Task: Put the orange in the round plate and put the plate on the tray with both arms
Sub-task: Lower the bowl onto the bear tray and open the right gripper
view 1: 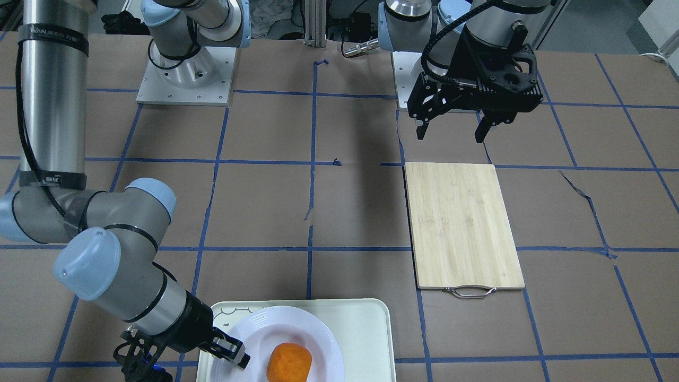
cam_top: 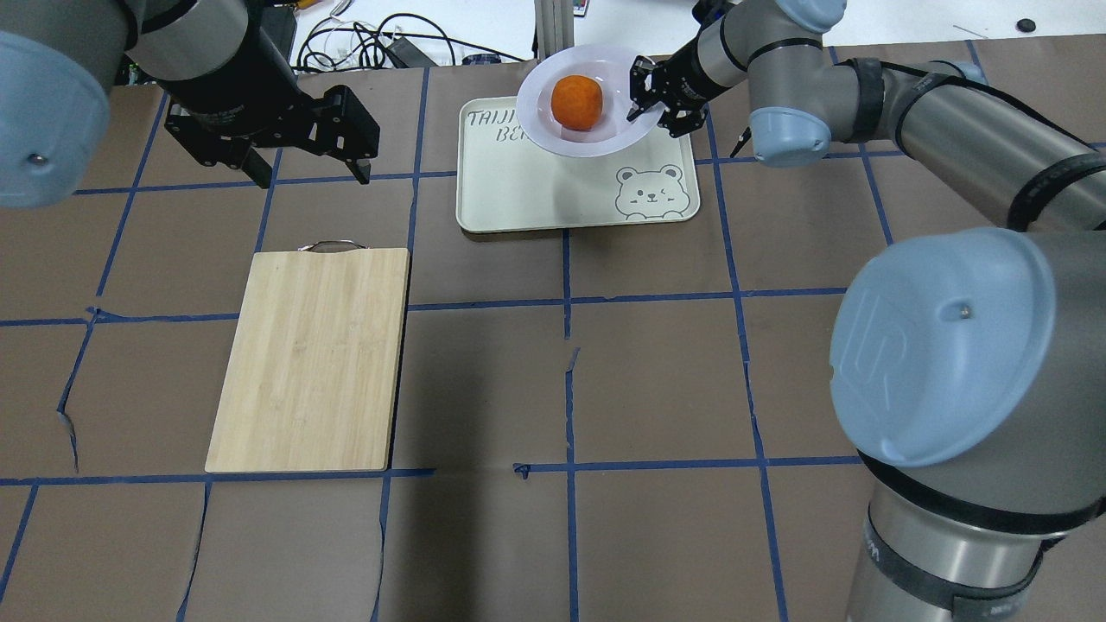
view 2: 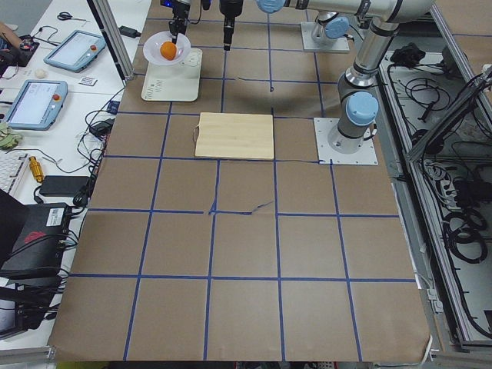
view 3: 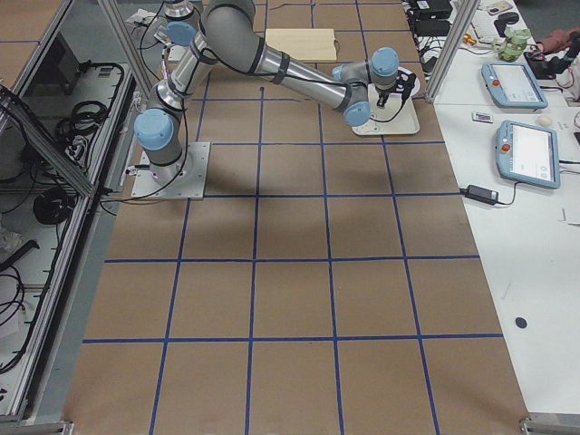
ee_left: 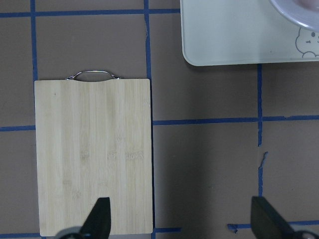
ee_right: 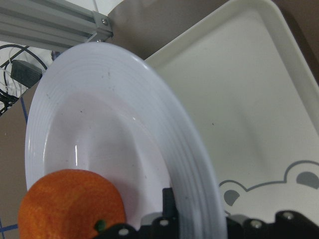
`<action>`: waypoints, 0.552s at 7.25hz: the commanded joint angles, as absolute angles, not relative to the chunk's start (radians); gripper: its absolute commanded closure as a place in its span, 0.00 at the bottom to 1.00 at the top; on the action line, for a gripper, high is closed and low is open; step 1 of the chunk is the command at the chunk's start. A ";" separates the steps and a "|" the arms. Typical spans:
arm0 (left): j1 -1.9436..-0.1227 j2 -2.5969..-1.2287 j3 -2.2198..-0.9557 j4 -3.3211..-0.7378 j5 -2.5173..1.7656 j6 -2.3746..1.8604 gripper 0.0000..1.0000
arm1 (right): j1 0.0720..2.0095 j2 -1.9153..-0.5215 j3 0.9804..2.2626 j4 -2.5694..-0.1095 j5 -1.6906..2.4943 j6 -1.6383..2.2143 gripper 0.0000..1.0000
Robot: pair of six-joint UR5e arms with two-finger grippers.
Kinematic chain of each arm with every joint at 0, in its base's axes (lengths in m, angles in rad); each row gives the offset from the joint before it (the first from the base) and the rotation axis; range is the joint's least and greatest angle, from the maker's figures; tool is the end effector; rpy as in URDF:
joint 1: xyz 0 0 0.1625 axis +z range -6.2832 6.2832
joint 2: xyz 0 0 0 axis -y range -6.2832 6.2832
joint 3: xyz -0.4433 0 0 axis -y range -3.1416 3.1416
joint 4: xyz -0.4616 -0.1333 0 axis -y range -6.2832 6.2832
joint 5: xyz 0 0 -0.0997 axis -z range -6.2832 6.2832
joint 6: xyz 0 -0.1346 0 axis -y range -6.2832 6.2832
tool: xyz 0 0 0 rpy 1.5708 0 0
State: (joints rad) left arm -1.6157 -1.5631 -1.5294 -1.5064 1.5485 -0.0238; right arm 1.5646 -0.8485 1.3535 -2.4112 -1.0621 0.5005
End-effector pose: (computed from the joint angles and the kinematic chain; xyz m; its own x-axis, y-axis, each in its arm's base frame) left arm -0.1618 -0.5652 0.5060 -0.9994 0.0238 0.0248 0.0208 0.9934 -0.1127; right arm 0.1937 -0.8311 0.1936 -0.7643 0.3172 -0.5614 0.4247 0.9028 -0.0681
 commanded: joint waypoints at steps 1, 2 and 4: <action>-1.617 -1.563 -1.529 -1.506 1.548 -0.025 0.00 | 1.566 -0.821 1.373 -2.411 -1.060 0.499 0.83; -1.615 -1.563 -1.529 -1.506 1.548 -0.025 0.00 | 1.566 -0.821 1.418 -2.421 -1.058 0.497 0.83; -1.615 -1.563 -1.529 -1.506 1.546 -0.023 0.00 | 1.566 -0.821 1.460 -2.422 -1.058 0.494 0.69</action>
